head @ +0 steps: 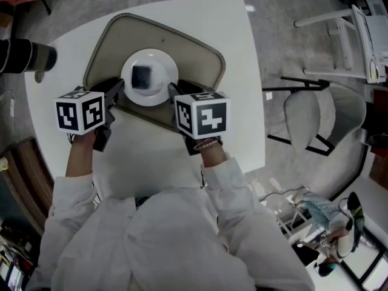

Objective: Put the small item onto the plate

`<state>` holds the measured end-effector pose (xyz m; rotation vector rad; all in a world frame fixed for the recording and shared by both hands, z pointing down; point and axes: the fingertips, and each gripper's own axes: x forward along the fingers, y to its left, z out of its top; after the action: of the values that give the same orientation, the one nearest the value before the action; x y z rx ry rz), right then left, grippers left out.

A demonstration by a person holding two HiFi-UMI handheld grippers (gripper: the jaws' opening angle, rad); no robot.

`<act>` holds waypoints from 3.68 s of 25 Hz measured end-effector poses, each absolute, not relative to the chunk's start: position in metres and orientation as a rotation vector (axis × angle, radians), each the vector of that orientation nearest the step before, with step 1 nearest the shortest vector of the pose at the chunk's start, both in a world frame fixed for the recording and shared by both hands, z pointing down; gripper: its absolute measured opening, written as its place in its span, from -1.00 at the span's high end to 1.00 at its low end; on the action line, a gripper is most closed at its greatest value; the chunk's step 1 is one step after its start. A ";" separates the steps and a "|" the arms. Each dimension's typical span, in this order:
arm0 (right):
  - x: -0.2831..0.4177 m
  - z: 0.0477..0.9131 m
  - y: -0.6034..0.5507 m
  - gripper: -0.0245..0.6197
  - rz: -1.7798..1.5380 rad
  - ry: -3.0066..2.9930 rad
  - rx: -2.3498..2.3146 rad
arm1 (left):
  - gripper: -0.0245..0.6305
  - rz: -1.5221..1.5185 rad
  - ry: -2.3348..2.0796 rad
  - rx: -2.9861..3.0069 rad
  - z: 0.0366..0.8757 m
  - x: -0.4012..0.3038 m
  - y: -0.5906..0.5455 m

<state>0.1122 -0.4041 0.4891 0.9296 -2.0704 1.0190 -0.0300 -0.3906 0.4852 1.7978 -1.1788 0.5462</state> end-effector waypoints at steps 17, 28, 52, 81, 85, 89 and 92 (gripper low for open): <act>0.104 0.402 -0.351 0.80 0.898 -2.314 1.161 | 0.74 0.411 -1.119 2.020 0.419 -0.039 -0.344; 0.073 0.347 -0.262 0.84 0.838 -2.432 1.341 | 0.85 0.410 -1.042 2.197 0.372 -0.064 -0.265; 0.017 0.315 -0.111 0.88 0.644 -2.504 1.375 | 0.89 0.384 -0.843 2.406 0.333 -0.055 -0.122; 0.022 0.313 -0.116 0.88 0.577 -2.577 1.125 | 0.89 0.360 -0.925 2.344 0.328 -0.023 -0.114; 0.025 0.314 -0.119 0.88 0.567 -2.579 1.108 | 0.89 0.351 -0.931 2.348 0.327 -0.019 -0.117; 0.027 0.313 -0.121 0.88 0.560 -2.591 1.100 | 0.89 0.337 -0.932 2.350 0.324 -0.017 -0.118; 0.027 0.310 -0.121 0.88 0.563 -2.600 1.098 | 0.89 0.328 -0.938 2.350 0.321 -0.018 -0.116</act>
<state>0.0273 -0.1206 0.3102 1.0982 -2.6000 0.5635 -0.0177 -0.1161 0.3213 2.3503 -0.9385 0.3285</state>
